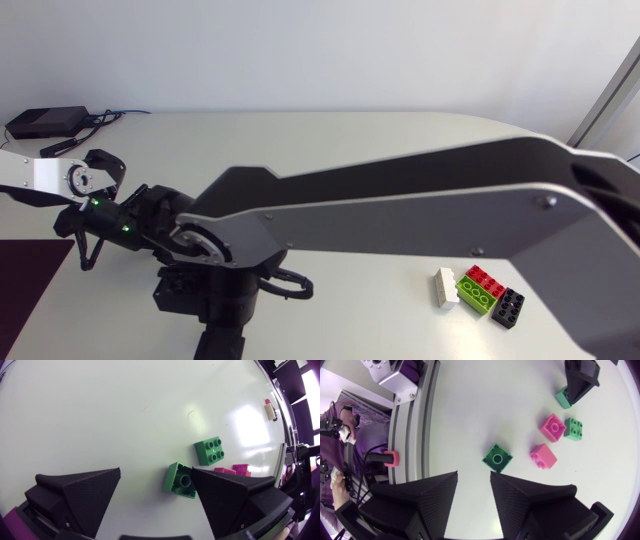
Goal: Sort duplo bricks by size, large to the right and small to the left
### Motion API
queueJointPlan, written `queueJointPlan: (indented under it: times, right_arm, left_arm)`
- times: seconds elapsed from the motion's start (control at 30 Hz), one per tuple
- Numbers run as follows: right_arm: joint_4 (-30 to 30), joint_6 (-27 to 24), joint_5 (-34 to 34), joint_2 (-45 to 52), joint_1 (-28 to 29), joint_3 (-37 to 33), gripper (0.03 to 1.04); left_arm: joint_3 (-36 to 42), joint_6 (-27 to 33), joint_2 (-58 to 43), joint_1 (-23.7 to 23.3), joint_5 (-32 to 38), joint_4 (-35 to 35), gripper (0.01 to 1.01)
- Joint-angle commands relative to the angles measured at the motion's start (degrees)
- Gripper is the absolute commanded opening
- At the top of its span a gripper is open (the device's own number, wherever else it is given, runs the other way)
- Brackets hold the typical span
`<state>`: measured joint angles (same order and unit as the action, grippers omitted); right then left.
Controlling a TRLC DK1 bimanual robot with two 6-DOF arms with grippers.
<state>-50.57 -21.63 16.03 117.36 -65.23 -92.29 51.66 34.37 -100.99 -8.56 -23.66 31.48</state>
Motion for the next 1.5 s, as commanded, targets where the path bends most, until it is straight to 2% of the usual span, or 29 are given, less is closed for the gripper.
queueJointPlan:
  times: [0.0, 0.17, 0.3, 0.53, 0.73, 0.9, 1.03, 1.13, 1.17, 1.27, 1.3, 1.47]
  right_arm:
    - [1.00, 1.50, -0.39, -0.11, 0.28, 3.70, 0.50]
    - [2.84, 1.85, -0.48, 1.64, 0.54, 4.22, 0.50]
    - [3.11, 2.03, -0.21, 4.46, 0.54, 1.76, 0.50]
    - [3.37, 2.29, -0.04, 7.62, -0.60, -0.61, 0.50]
    - [3.11, 3.35, -0.48, 11.93, -0.16, -7.03, 0.50]
    - [2.75, 4.05, -2.94, 13.42, 0.98, -10.80, 0.50]
    - [4.07, 4.58, -3.02, 3.58, 4.06, -4.30, 0.50]
    - [5.39, 5.28, -5.40, -8.90, 7.66, 3.70, 0.50]
    - [6.18, 5.72, -5.75, -12.77, 9.33, 6.60, 0.54]
    - [9.08, 5.81, -10.67, -21.30, 14.17, 16.35, 0.84]
    - [9.78, 6.16, -11.81, -22.88, 15.84, 19.25, 0.87]
    - [16.46, 8.80, -18.76, -30.09, 22.87, 34.90, 0.87]
  left_arm:
    - [0.20, -2.64, -1.75, 2.93, -0.86, 0.16, 0.985]
    - [-0.24, -2.47, 0.79, 7.85, -7.54, 6.31, 0.985]
    - [-0.15, -2.64, 3.96, 8.56, -8.95, 8.51, 0.985]
    - [4.68, 0.00, 7.65, -0.14, -9.12, 14.13, 0.985]
    - [6.00, 2.10, 11.96, -8.32, -9.30, 15.19, 0.985]
    - [3.36, 4.13, 13.45, -9.72, -9.30, 16.06, 0.985]
    - [-0.07, 3.25, 16.70, -6.38, -9.12, 14.57, 0.985]
    - [-1.30, 0.00, 17.23, -0.58, -8.24, 11.14, 0.985]
    - [-1.30, -1.50, 16.97, 1.70, -7.63, 9.65, 0.985]
    - [-0.68, -5.81, 16.53, 8.47, -5.43, 6.75, 0.985]
    - [-0.59, -7.56, 16.53, 10.67, -4.38, 5.52, 0.985]
    - [-1.74, -12.57, 15.65, 18.84, 0.19, 1.65, 0.985]
